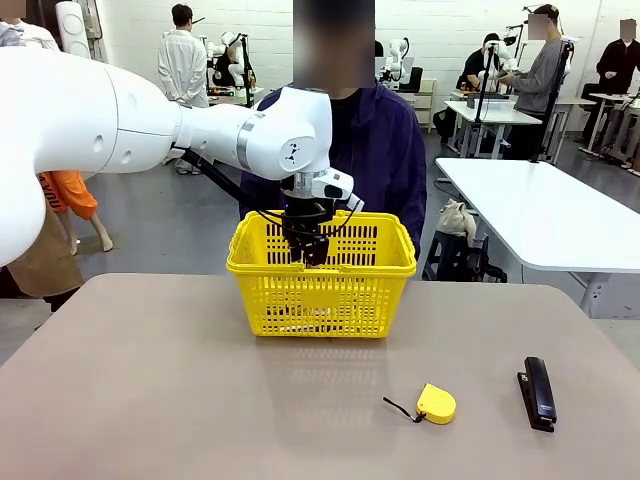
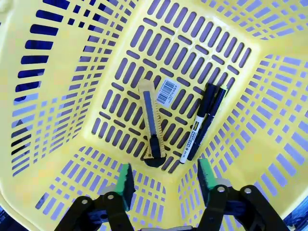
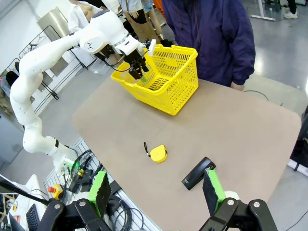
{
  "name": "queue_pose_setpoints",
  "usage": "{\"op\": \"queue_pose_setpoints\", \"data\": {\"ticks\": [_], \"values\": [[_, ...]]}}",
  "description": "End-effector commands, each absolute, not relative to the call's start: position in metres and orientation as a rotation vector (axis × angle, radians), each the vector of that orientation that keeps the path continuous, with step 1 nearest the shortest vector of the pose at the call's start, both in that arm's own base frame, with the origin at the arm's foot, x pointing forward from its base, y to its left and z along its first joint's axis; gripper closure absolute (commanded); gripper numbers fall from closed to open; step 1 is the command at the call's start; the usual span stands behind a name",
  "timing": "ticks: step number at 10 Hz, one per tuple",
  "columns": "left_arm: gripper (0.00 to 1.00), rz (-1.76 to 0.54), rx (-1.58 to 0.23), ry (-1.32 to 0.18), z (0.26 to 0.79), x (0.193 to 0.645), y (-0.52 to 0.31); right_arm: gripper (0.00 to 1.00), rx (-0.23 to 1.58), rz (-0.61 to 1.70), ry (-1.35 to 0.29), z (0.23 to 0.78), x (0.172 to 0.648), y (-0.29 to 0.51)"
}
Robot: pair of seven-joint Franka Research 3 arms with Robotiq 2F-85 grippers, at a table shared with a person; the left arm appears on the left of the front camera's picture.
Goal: Place the items the person wants into the basket.
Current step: Pick up the item the person points to and place it in the Market Basket.
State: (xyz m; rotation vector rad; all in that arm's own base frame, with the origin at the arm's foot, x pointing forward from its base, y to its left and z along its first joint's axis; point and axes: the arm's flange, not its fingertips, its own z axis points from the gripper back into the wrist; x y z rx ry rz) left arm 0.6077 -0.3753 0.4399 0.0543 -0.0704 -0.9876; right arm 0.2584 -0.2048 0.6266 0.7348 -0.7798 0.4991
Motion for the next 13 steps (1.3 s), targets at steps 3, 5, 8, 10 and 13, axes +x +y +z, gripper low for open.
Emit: {"op": "queue_pose_setpoints", "data": {"ticks": [3,5,8,10,13], "values": [[0.0,-1.012,0.022,-0.071,0.448,0.606,-0.371,0.0,0.756,0.507,-0.808,0.625,0.26,-0.204],[0.0,-1.011,0.022,-0.072,0.45,0.605,-0.37,0.0,0.756,0.507,-0.808,0.625,0.26,-0.204],[0.0,-0.966,0.055,-0.134,0.495,0.557,-0.349,0.0,0.756,0.507,-0.808,0.625,0.26,-0.204],[0.0,-0.895,0.075,-0.209,0.545,0.49,-0.301,0.0,0.756,0.507,-0.808,0.625,0.26,-0.204],[0.0,-0.835,0.038,-0.337,0.586,0.395,-0.21,0.0,0.756,0.507,-0.808,0.625,0.26,-0.204]]}}
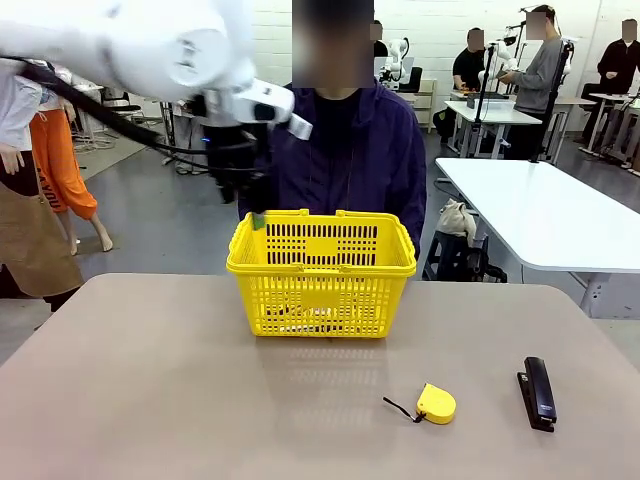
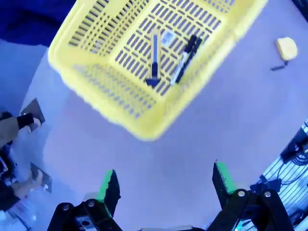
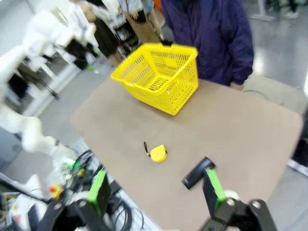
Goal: Place the items the person wants into the basket.
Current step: Pick up the item the person points to and place it in the Market Basket.
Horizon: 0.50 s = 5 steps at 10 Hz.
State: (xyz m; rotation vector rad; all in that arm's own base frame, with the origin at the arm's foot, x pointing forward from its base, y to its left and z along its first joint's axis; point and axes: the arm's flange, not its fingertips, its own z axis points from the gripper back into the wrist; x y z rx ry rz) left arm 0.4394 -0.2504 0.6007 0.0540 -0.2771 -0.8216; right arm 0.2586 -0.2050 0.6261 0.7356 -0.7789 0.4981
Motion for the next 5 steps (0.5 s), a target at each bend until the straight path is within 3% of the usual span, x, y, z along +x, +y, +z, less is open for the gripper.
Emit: {"op": "queue_pose_setpoints", "data": {"ticks": [1,5], "values": [[0.0,-0.83,0.028,-0.358,0.583,0.37,-0.184,0.0,0.756,0.507,-0.808,0.625,0.26,-0.204],[0.0,-0.785,-0.031,-0.341,0.551,0.349,-0.142,0.0,0.756,0.507,-0.808,0.625,0.26,-0.204]]}}
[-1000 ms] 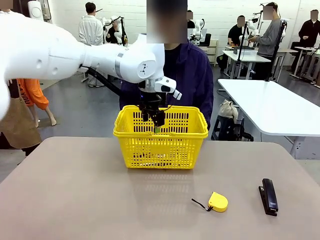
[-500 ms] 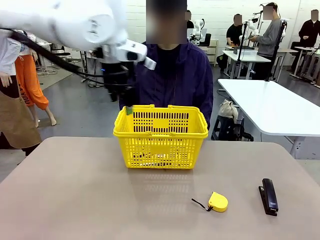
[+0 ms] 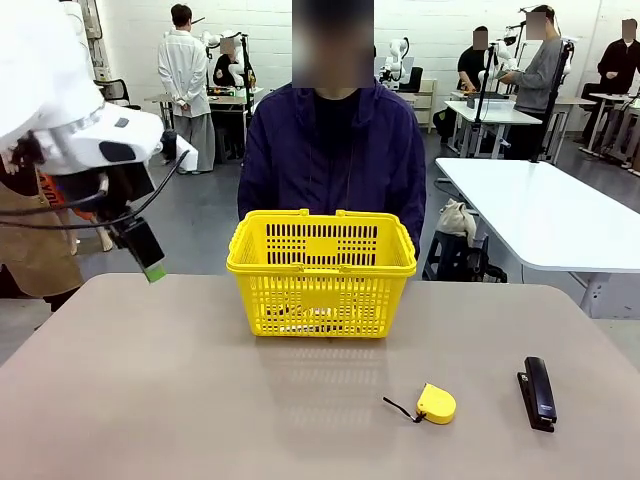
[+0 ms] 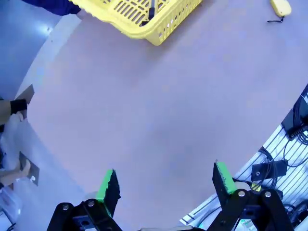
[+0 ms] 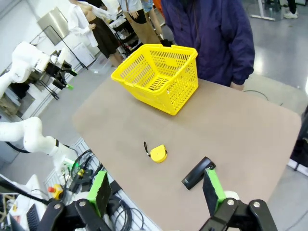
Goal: Place the items the person wants into the basket.
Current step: Pick up the item the person points to and place it in the Market Basket.
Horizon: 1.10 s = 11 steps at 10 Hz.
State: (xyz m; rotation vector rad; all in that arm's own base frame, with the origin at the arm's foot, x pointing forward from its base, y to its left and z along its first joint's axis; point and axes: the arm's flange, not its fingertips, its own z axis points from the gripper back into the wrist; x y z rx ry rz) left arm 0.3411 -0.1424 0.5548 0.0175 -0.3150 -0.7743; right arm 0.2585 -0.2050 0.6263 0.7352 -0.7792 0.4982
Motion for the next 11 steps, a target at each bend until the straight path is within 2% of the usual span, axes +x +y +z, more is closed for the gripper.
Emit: {"op": "queue_pose_setpoints", "data": {"ticks": [1,2,3,11], "values": [[0.0,-0.765,-0.05,-0.342,0.548,0.35,-0.139,0.0,0.756,0.507,-0.808,0.625,0.26,-0.204],[0.0,-0.727,-0.051,-0.323,0.546,0.36,-0.136,0.0,0.756,0.507,-0.808,0.625,0.26,-0.204],[0.0,-0.764,0.004,-0.316,0.548,0.344,-0.138,0.0,0.756,0.507,-0.808,0.625,0.26,-0.204],[0.0,-0.761,0.0,-0.319,0.548,0.347,-0.137,0.0,0.756,0.507,-0.808,0.625,0.26,-0.204]]}}
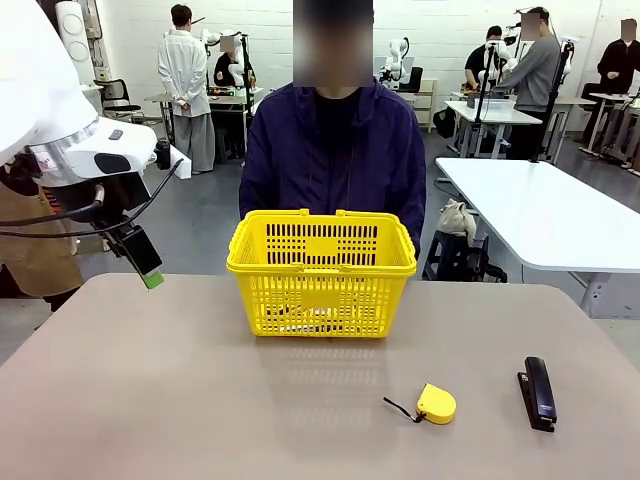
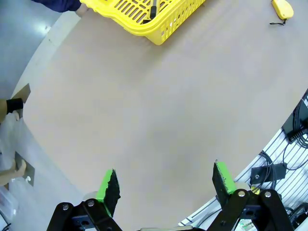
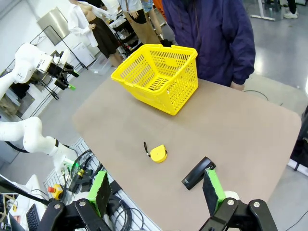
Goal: Place the items the person wants into the basket.
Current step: Pick up the item the person points to and place it in the Market Basket.
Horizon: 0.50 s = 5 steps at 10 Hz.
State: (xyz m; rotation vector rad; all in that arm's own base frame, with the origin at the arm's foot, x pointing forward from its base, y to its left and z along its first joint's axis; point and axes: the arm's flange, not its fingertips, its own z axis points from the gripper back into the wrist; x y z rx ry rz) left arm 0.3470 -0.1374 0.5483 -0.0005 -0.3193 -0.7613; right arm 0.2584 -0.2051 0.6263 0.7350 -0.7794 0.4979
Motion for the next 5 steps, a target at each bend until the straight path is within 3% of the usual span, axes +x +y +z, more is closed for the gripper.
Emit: {"op": "queue_pose_setpoints", "data": {"ticks": [1,3,5], "values": [[0.0,-0.825,-0.114,-0.409,0.556,0.331,-0.111,0.0,0.756,0.507,-0.808,0.625,0.26,-0.204],[0.0,-0.934,-0.383,-0.527,0.598,0.319,-0.045,0.0,0.756,0.507,-0.808,0.625,0.26,-0.204],[0.0,-0.977,-0.515,-0.647,0.619,0.305,0.01,0.0,0.756,0.507,-0.808,0.625,0.26,-0.204]]}}
